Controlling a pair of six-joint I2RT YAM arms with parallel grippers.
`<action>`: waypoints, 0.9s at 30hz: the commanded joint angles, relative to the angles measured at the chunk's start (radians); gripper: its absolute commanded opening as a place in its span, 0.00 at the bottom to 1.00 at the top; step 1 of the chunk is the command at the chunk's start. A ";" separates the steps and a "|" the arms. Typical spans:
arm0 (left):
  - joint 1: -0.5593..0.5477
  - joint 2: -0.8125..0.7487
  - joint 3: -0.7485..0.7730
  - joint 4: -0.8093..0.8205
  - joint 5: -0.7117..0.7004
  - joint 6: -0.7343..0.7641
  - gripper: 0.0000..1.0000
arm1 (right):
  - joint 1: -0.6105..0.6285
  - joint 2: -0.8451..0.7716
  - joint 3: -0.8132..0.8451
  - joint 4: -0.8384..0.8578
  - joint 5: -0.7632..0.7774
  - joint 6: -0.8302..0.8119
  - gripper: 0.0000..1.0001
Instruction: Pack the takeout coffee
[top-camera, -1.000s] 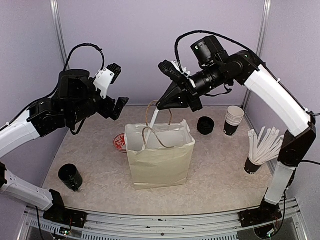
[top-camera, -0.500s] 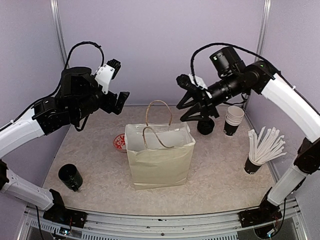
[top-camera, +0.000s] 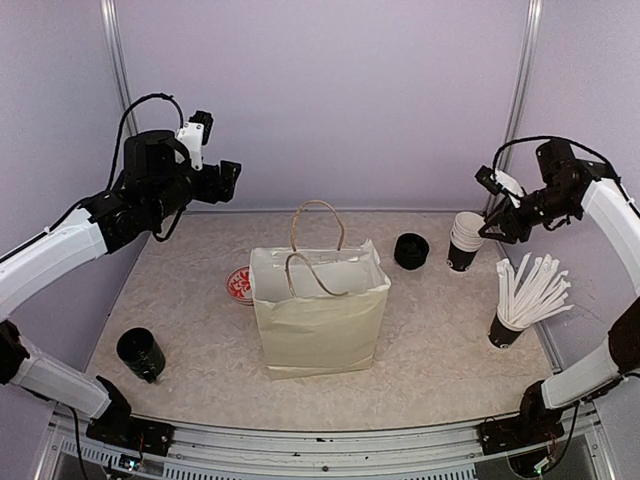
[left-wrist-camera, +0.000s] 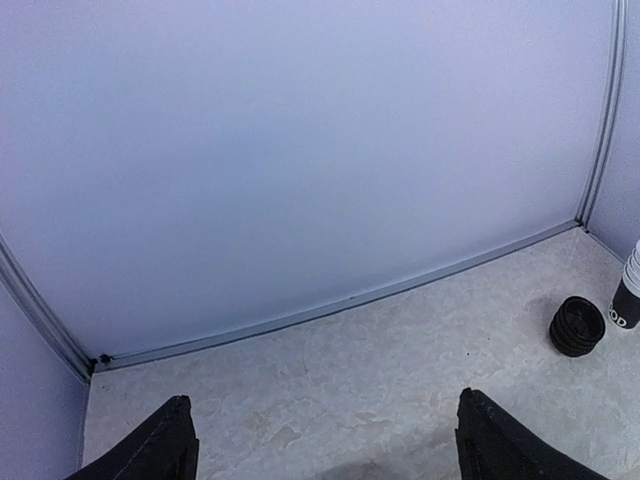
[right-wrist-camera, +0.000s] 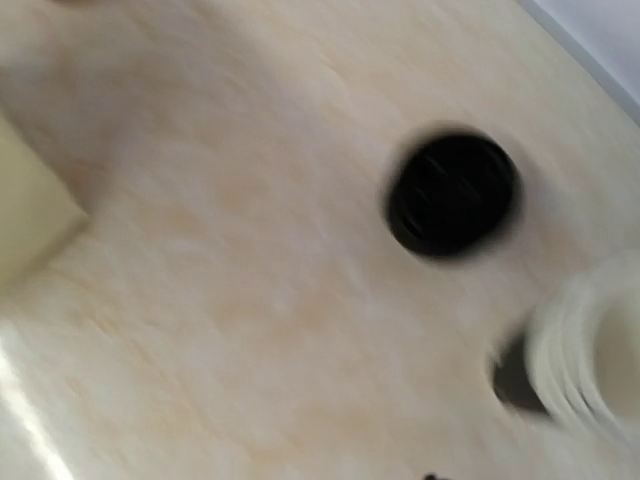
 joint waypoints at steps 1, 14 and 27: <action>0.124 -0.076 -0.114 0.122 0.214 -0.112 0.86 | -0.114 -0.095 0.000 -0.079 0.056 -0.021 0.41; 0.169 -0.109 -0.146 0.119 0.240 -0.098 0.85 | -0.240 -0.094 -0.017 -0.160 0.334 -0.026 0.51; 0.169 -0.120 -0.156 0.120 0.263 -0.102 0.86 | -0.240 -0.027 -0.030 -0.169 0.330 -0.010 0.42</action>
